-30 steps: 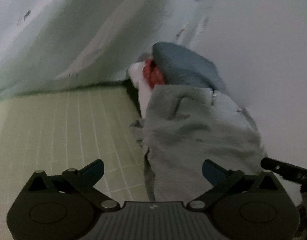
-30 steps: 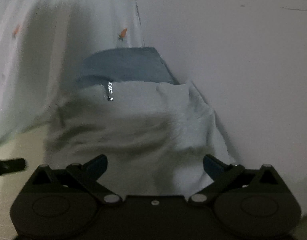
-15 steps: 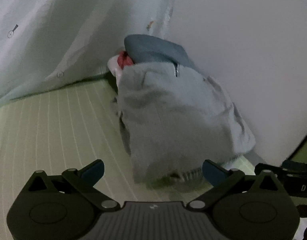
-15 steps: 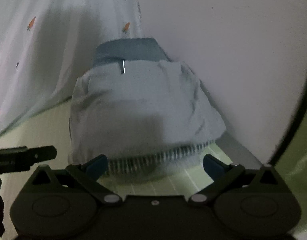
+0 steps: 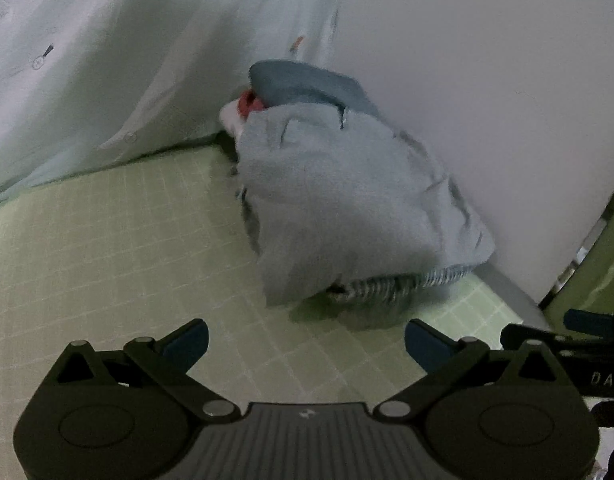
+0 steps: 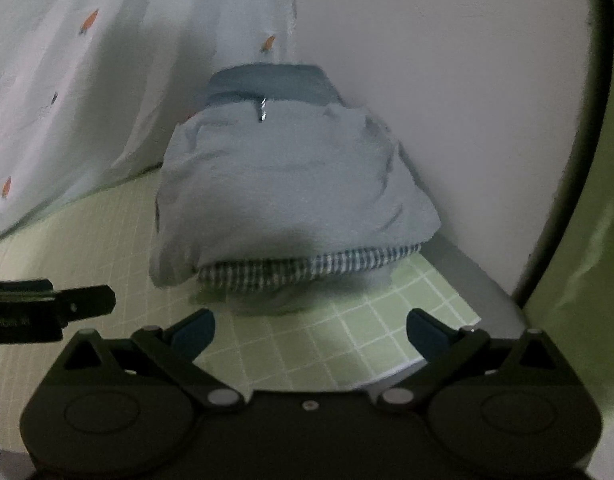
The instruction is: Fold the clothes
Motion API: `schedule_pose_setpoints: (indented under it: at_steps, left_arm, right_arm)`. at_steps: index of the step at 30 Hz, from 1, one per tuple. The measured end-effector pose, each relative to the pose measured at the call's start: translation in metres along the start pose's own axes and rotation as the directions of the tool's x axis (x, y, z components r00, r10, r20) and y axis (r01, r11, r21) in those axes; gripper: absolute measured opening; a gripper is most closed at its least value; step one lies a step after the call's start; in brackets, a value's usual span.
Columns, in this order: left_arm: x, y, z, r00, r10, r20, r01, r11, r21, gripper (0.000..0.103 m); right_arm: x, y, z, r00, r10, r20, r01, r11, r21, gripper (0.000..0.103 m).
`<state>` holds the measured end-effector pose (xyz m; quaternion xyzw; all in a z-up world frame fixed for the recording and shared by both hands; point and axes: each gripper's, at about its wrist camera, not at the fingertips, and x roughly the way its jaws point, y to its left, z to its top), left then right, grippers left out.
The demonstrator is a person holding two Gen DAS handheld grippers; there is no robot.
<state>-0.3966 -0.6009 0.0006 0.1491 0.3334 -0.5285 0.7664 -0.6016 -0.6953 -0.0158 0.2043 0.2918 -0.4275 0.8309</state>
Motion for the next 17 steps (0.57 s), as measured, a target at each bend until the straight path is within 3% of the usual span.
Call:
schedule_pose_setpoints:
  at_steps: [17]
  left_arm:
    - [-0.035,0.004,-0.018,0.999,0.027,0.032,-0.027,1.000,0.016,0.103]
  right_arm:
    - [-0.024,0.022,-0.011,0.999,0.040,0.036,-0.039,0.999,-0.037,0.103]
